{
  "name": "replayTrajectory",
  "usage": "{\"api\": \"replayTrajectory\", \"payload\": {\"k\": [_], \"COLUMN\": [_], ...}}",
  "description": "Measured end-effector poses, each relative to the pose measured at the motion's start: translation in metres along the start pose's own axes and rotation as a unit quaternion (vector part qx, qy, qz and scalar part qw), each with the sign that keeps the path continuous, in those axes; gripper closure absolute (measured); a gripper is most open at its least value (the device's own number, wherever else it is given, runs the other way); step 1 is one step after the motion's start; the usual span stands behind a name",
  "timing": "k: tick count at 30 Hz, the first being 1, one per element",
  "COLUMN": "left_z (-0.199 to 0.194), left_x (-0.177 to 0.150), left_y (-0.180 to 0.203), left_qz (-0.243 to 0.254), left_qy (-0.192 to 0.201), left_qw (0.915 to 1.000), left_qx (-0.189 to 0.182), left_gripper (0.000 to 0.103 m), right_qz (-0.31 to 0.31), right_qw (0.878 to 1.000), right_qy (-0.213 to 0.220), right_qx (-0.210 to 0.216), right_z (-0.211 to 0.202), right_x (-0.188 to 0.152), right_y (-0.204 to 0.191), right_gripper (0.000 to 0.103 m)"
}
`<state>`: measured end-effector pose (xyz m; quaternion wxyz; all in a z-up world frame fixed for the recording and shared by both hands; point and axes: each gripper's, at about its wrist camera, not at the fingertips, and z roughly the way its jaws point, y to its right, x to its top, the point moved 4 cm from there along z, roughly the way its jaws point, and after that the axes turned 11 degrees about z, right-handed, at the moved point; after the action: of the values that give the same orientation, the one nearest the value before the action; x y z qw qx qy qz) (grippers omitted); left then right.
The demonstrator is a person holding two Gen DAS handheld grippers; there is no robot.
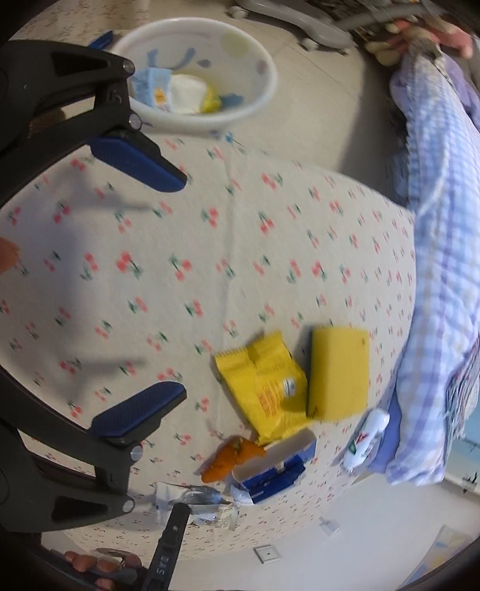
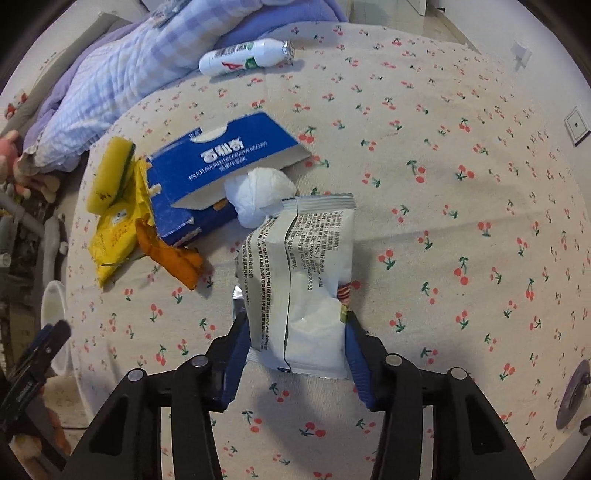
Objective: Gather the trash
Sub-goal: 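Grasp the yellow snack bag with the left tool while the right tool grasps the foil packet, then lift the snack bag and foil packet and carry them toward the wastebasket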
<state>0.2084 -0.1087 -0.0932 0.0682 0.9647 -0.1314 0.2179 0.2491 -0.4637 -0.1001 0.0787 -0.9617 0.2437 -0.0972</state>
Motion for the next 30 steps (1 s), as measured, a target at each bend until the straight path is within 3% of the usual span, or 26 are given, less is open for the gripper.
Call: {"api": "replayTrajectory", "payload": {"k": [7, 9, 10, 12, 13, 17, 18, 19, 20, 21, 22, 27, 30], "left_z": [0.021, 0.027, 0.030, 0.038, 0.041, 0.046, 0.046, 0.046, 0.047, 0.048, 0.048, 0.048, 0.045], "left_x": [0.023, 0.028, 0.030, 0.032, 0.032, 0.035, 0.035, 0.035, 0.036, 0.036, 0.036, 0.036, 0.033], "left_y": [0.014, 0.015, 0.016, 0.019, 0.019, 0.023, 0.024, 0.025, 0.026, 0.027, 0.028, 0.036, 0.038], "left_qz": [-0.003, -0.016, -0.022, -0.036, -0.041, -0.041, -0.040, -0.037, -0.035, -0.030, -0.027, -0.008, -0.007], "left_qy": [0.032, 0.036, 0.037, 0.038, 0.036, 0.048, 0.048, 0.048, 0.047, 0.048, 0.048, 0.048, 0.043], "left_qw": [0.9993, 0.9987, 0.9983, 0.9972, 0.9969, 0.9966, 0.9967, 0.9970, 0.9973, 0.9975, 0.9975, 0.9980, 0.9980], "left_qx": [-0.021, -0.034, -0.040, -0.053, -0.057, -0.053, -0.051, -0.048, -0.045, -0.043, -0.045, -0.040, -0.047], "left_gripper": [0.004, 0.017, 0.020, 0.040, 0.045, 0.049, 0.052, 0.055, 0.063, 0.075, 0.081, 0.086, 0.088], "right_qz": [-0.014, -0.013, -0.012, -0.010, -0.008, -0.003, 0.001, 0.005, 0.012, 0.020, 0.027, 0.037, 0.003], "right_qw": [0.999, 0.999, 0.999, 0.999, 0.999, 0.998, 0.998, 0.998, 0.998, 0.998, 0.998, 0.999, 1.000], "right_qy": [0.029, 0.030, 0.032, 0.037, 0.040, 0.038, 0.037, 0.034, 0.023, 0.017, 0.017, -0.008, 0.011], "right_qx": [0.011, 0.021, 0.023, 0.025, 0.026, 0.041, 0.045, 0.047, 0.050, 0.052, 0.053, 0.035, 0.006], "right_z": [-0.024, -0.030, -0.032, -0.036, -0.038, -0.037, -0.035, -0.034, -0.029, -0.026, -0.023, 0.002, 0.008], "right_x": [0.000, 0.002, 0.003, 0.006, 0.008, 0.011, 0.012, 0.012, 0.013, 0.013, 0.013, 0.009, 0.004], "right_y": [0.015, 0.021, 0.021, 0.025, 0.028, 0.031, 0.033, 0.035, 0.037, 0.040, 0.042, 0.043, 0.031], "right_gripper": [0.066, 0.077, 0.077, 0.078, 0.079, 0.079, 0.077, 0.069, 0.059, 0.042, 0.039, 0.039, 0.039]}}
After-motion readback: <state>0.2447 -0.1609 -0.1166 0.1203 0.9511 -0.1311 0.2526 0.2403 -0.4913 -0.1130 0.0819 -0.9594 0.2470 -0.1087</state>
